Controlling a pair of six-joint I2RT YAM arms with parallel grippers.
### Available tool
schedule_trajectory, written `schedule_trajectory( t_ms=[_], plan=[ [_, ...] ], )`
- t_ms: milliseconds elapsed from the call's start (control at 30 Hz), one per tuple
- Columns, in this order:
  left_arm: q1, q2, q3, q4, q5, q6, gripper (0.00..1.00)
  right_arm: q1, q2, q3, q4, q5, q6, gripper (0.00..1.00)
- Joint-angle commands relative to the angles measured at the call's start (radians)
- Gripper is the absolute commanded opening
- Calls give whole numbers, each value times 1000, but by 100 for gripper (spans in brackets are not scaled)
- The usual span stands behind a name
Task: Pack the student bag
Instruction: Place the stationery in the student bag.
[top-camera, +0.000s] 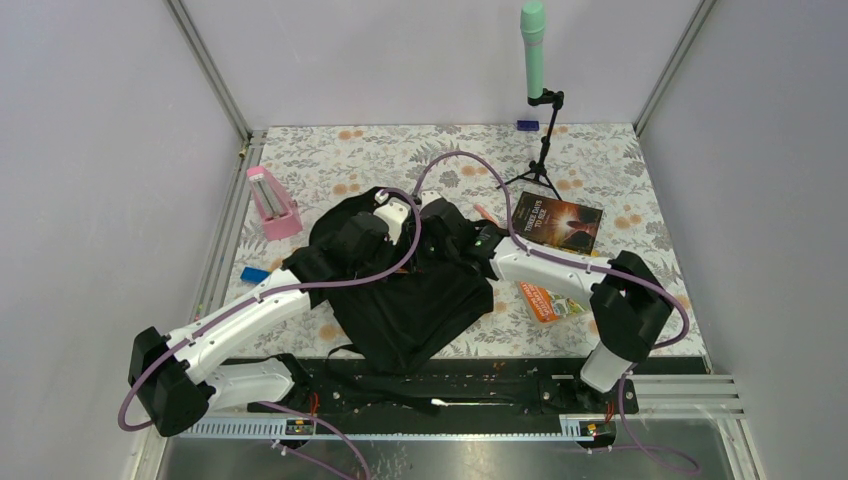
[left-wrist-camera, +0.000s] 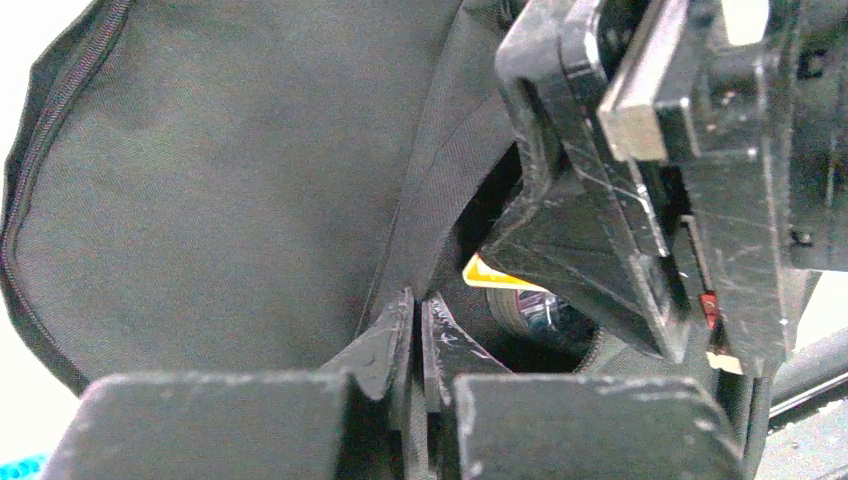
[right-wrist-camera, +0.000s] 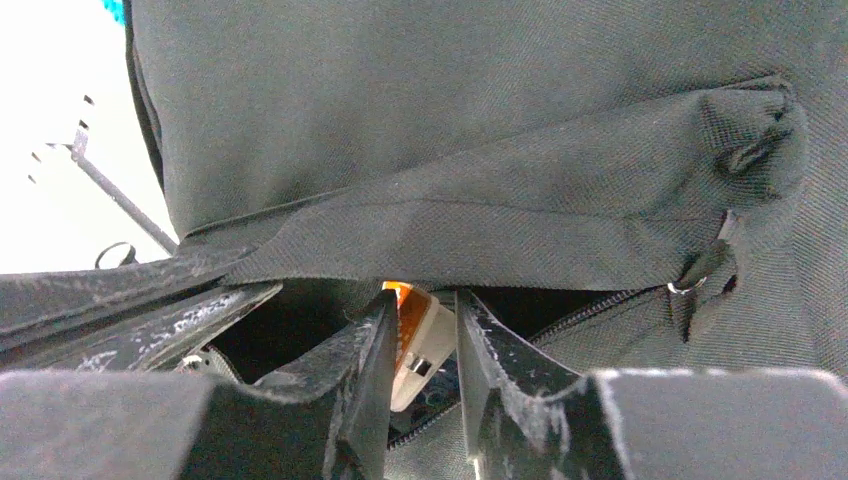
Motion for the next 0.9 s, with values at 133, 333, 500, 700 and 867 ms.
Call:
schedule_trajectory(
  t_ms=[133,333,500,700,867],
  plan=[
    [14,0,57,50,-4,-6,0,21,-69,-26,-28,-34,-54,46],
    [14,0,57,50,-3,-6,0,21,-88,-36,-14,-37,-61,64],
    [14,-2,57,48,-6,-5,0,21,-111,-46,-8,-31,-64,68],
    [23,7,61,35,-60,-19,0,21,-202,-89,5,19,-78,70],
    [56,13,74,20,-76,-32,0,21,-293,-110,-65,107,-105,72]
  ],
)
